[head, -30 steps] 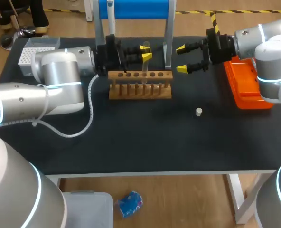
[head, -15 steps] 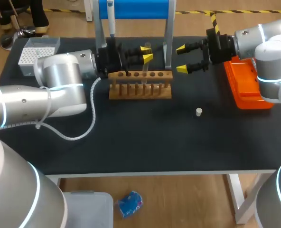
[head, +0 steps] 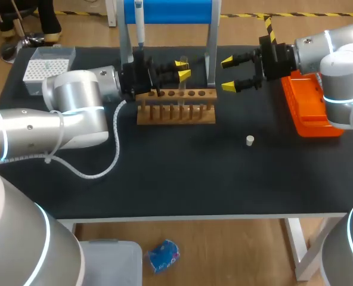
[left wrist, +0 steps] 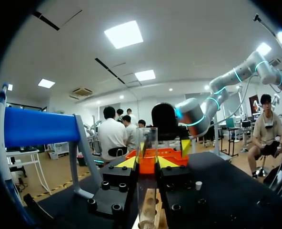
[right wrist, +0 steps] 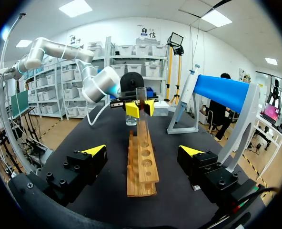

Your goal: Invert the test tube, pick up the pipette, mount the tip to pipette, aspirate from beaker and dispense into the tube, eject the tip, return the pipette, and cap with the stopper.

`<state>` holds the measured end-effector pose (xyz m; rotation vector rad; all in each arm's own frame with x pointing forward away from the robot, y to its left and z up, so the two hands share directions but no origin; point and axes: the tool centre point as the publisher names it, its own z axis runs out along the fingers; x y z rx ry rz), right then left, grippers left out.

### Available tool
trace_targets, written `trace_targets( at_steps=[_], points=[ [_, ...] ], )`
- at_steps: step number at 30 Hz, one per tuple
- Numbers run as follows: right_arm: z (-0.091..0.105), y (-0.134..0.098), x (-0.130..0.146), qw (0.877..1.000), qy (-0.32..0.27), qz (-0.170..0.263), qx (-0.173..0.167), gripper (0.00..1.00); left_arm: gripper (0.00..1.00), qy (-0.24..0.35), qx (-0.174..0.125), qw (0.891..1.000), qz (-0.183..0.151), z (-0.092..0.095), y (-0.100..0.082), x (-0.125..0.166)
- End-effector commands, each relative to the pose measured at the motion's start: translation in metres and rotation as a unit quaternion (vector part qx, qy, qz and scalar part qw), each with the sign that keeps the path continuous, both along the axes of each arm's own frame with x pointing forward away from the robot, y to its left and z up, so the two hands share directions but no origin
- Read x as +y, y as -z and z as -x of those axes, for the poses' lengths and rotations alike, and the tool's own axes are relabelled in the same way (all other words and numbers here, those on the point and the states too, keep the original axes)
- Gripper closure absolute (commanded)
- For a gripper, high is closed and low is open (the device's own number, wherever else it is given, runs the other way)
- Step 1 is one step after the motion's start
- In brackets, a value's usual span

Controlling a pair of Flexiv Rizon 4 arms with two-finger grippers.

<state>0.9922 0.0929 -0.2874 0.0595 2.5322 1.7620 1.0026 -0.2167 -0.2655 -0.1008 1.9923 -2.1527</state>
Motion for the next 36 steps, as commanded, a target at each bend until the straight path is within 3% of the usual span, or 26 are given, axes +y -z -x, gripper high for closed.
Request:
trace_targets(
  at_steps=[1, 13, 15, 16, 18, 19, 20, 21, 30, 36],
  points=[
    [0.001, 0.0, 0.0, 1.0, 0.0, 0.0, -0.001, 0.0, 1.0, 0.002, 0.001, 1.0, 0.002, 0.0, 0.004, -0.001],
    [0.001, 0.0, 0.0, 1.0, 0.0, 0.0, -0.001, 0.0, 1.0, 0.009, 0.011, 1.0, -0.001, -0.001, 0.012, -0.003],
    [0.001, 0.0, 0.0, 1.0, 0.0, 0.0, -0.001, 0.0, 0.61, 0.008, 0.012, 1.0, -0.001, -0.002, 0.012, -0.003],
    [0.001, 0.0, 0.0, 1.0, 0.0, 0.0, -0.001, 0.0, 0.52, 0.007, 0.012, 1.0, -0.002, -0.002, 0.012, -0.003],
    [0.001, 0.0, 0.0, 1.0, 0.0, 0.0, -0.001, 0.0, 0.45, 0.006, 0.013, 1.0, -0.002, -0.002, 0.012, -0.002],
    [0.001, 0.0, 0.0, 1.0, 0.0, 0.0, -0.001, 0.0, 0.33, 0.005, 0.013, 1.0, -0.002, -0.002, 0.012, -0.001],
    [0.001, 0.0, 0.0, 1.0, 0.0, 0.0, -0.001, 0.0, 0.08, 0.004, 0.012, 1.0, -0.002, -0.002, 0.012, -0.001],
    [0.001, 0.0, 0.0, 1.0, 0.0, 0.0, -0.001, 0.0, 0.0, 0.002, 0.012, 1.0, -0.002, -0.002, 0.011, 0.0],
    [0.001, 0.0, 0.0, 1.0, 0.0, 0.0, -0.001, 0.0, 0.0, -0.011, 0.012, 1.0, -0.01, 0.0, 0.004, 0.009],
    [0.001, 0.0, 0.0, 1.0, 0.0, 0.0, -0.001, 0.0, 0.0, -0.012, 0.031, 0.998, -0.055, 0.003, -0.012, 0.015]
  ],
)
